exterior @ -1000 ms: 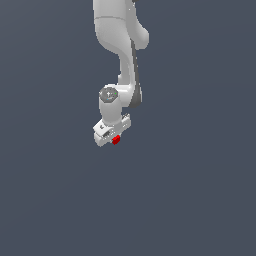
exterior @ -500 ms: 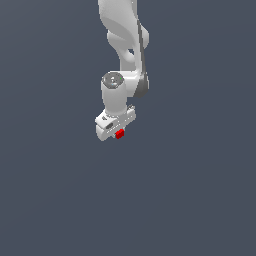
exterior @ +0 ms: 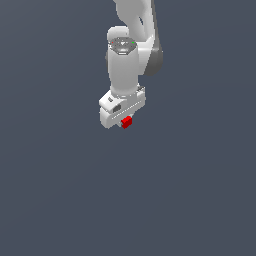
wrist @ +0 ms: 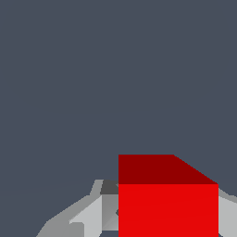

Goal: Pick up the red cube and move it to a goal position.

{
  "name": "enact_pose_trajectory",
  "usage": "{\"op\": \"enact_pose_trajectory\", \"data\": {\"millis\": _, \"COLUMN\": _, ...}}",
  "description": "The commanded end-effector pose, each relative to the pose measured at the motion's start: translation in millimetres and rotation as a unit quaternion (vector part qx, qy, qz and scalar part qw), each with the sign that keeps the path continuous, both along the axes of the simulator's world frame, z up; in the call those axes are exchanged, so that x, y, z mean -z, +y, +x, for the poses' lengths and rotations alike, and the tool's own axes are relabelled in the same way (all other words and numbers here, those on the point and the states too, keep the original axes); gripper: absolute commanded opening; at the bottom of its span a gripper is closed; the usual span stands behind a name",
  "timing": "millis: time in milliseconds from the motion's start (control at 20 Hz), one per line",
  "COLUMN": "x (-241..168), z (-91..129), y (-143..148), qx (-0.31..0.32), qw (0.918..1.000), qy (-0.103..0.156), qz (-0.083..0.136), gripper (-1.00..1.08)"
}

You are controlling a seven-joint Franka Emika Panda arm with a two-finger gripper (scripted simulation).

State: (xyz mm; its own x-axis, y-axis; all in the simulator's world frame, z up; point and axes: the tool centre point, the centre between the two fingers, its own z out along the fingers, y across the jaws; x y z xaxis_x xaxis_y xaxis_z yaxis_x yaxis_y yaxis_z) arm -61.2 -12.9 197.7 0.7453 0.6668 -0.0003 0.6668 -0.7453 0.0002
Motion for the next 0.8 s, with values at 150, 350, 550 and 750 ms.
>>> {"op": "enact_pose_trajectory", "data": {"millis": 150, "x": -57.7, "z": 8.2, "y": 19.2, "qx": 0.000, "qw": 1.0000, "qy": 0.000, "qz": 0.000, "gripper": -1.00}}
{"op": "enact_pose_trajectory", "data": {"millis": 350, "x": -94.4, "z": 14.5, "y": 31.5, "qx": 0.000, "qw": 1.0000, "qy": 0.000, "qz": 0.000, "gripper": -1.00}}
{"op": "enact_pose_trajectory", "data": {"millis": 550, "x": -122.5, "z": 20.0, "y": 40.5, "qx": 0.000, "qw": 1.0000, "qy": 0.000, "qz": 0.000, "gripper": -1.00}}
{"op": "enact_pose_trajectory", "data": {"millis": 750, "x": -142.0, "z": 24.4, "y": 46.6, "qx": 0.001, "qw": 1.0000, "qy": 0.000, "qz": 0.000, "gripper": -1.00}}
